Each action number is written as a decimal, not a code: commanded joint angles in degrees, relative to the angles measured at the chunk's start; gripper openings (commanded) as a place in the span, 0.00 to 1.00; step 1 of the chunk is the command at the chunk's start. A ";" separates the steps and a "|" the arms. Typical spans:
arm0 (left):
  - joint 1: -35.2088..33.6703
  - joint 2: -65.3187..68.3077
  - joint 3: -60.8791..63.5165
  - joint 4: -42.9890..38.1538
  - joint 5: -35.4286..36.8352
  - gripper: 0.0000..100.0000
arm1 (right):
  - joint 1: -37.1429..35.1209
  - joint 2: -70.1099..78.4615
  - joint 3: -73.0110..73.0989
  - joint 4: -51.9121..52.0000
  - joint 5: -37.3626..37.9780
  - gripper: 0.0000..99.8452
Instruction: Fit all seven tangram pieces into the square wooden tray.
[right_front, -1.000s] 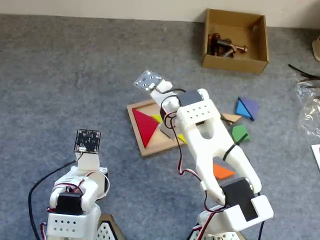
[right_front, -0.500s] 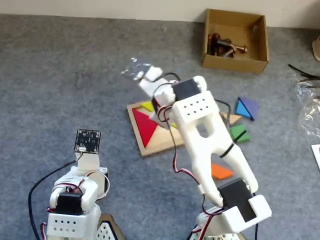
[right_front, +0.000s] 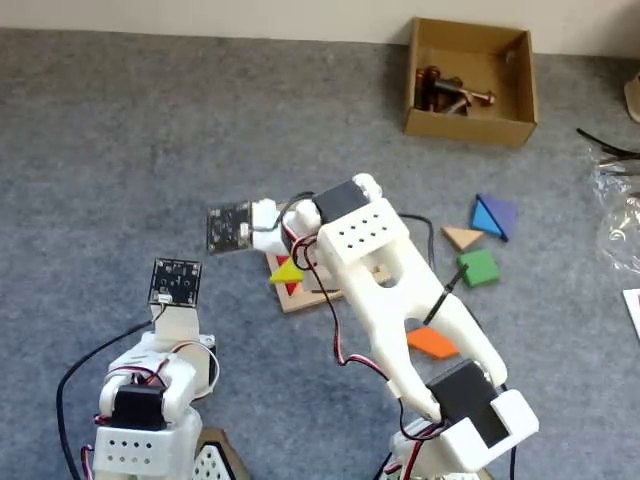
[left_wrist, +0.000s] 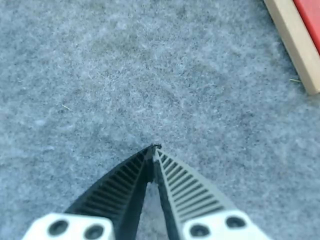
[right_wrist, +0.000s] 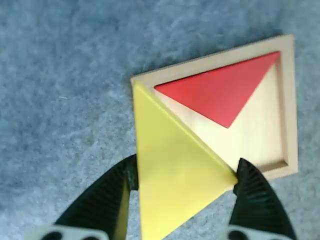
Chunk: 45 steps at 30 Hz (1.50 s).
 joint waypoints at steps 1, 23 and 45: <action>0.92 -0.40 1.10 -0.18 0.35 0.01 | 0.48 -2.15 0.48 0.31 4.40 0.20; 0.92 -0.40 1.10 -0.18 0.35 0.01 | 4.62 9.98 4.70 -13.14 8.53 0.20; 0.92 -0.40 1.10 -0.18 0.35 0.01 | 5.58 19.47 -5.76 -12.62 8.35 0.20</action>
